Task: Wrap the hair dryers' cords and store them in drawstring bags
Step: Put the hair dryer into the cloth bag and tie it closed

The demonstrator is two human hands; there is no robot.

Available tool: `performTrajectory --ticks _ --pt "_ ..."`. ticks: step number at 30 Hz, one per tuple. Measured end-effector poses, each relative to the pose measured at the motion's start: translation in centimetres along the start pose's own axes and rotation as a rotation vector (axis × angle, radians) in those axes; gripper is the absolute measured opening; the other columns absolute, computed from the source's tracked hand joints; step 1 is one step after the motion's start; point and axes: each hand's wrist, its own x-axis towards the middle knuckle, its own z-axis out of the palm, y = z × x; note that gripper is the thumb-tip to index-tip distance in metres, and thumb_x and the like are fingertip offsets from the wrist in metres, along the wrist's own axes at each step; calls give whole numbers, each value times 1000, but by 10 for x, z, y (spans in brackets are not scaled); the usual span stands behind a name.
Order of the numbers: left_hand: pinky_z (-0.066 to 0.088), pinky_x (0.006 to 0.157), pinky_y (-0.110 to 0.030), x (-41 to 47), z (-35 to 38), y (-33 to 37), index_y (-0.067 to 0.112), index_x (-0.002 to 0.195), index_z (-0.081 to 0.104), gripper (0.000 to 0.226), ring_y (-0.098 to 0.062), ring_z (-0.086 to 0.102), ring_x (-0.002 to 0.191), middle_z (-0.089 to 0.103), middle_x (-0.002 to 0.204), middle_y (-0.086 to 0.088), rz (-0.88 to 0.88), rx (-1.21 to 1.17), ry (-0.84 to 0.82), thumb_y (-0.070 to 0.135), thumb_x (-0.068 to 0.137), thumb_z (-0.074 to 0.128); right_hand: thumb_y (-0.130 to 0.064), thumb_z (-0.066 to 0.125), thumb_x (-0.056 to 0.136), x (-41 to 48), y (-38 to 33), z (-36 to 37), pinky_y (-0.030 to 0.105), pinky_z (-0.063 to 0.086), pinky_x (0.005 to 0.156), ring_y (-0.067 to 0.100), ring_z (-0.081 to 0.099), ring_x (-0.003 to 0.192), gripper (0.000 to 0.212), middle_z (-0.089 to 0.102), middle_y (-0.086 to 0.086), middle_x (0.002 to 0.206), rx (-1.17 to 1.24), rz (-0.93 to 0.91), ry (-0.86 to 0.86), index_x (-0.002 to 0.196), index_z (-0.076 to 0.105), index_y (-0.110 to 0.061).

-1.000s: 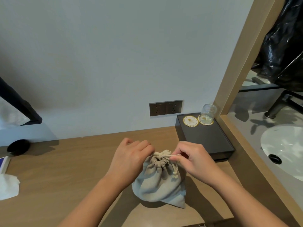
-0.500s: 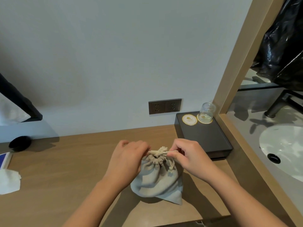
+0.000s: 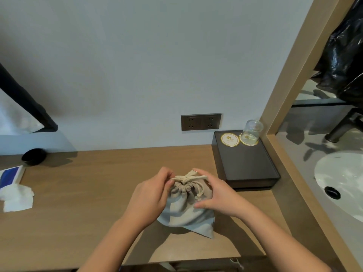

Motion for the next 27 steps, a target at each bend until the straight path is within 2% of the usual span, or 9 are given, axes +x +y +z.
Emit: performTrajectory --ticks 3,6,9,13,16,19,21,24,27 --pt "51 71 -28 -7 0 0 42 99 38 9 -2 61 80 61 84 21 -74 -119 -1 47 91 40 1 64 79 10 -1 8 22 49 85 2 63 100 44 71 -14 103 14 -11 140 111 71 -27" --pt "41 92 -9 -19 3 -7 40 119 40 44 12 52 110 56 113 30 -173 -285 -27 56 81 56 12 53 78 14 -5 7 22 49 73 -1 64 81 44 73 -8 82 72 5 212 83 75 -25" --pt "40 98 -15 -33 12 -19 35 124 45 51 12 50 114 55 119 27 -271 -294 -53 46 80 68 8 58 82 14 -10 6 11 44 64 -8 61 75 49 70 -14 76 146 26 228 70 67 -38" --pt "46 94 -23 -55 20 -27 44 113 50 34 10 53 108 58 114 27 -364 -287 -29 44 83 65 -1 62 88 11 -25 7 20 52 73 3 65 83 35 73 -11 81 157 28 204 76 73 -32" --pt "50 88 -21 -68 20 -27 47 109 49 30 7 55 106 57 113 27 -385 -323 -13 39 85 65 3 60 86 1 -39 11 31 54 79 10 66 86 29 74 -7 82 123 16 205 82 76 -21" --pt "53 70 -16 -78 15 -18 39 107 53 21 -4 60 100 59 109 19 -464 -419 18 32 89 62 8 57 80 -14 -56 16 33 53 81 12 67 88 34 75 -5 83 120 -20 239 81 77 -19" --pt "58 61 -25 -87 12 -16 26 112 54 23 -17 66 91 62 109 0 -692 -669 -19 40 94 53 8 59 79 -25 -67 23 33 53 82 12 67 89 38 75 -7 83 124 -49 268 78 76 -27" --pt "60 58 -46 -106 5 -28 20 129 43 62 -41 68 94 62 120 -25 -1099 -1360 -372 68 89 38 8 62 78 -46 -85 42 32 55 82 7 68 87 46 75 -12 82 117 -104 280 76 74 -36" --pt "57 62 -58 -126 -5 -30 12 134 48 81 -48 56 113 51 134 -29 -1155 -1877 -527 74 83 40 9 65 79 -71 -103 71 19 51 75 -3 67 82 47 74 -21 80 98 -156 226 77 74 -38"
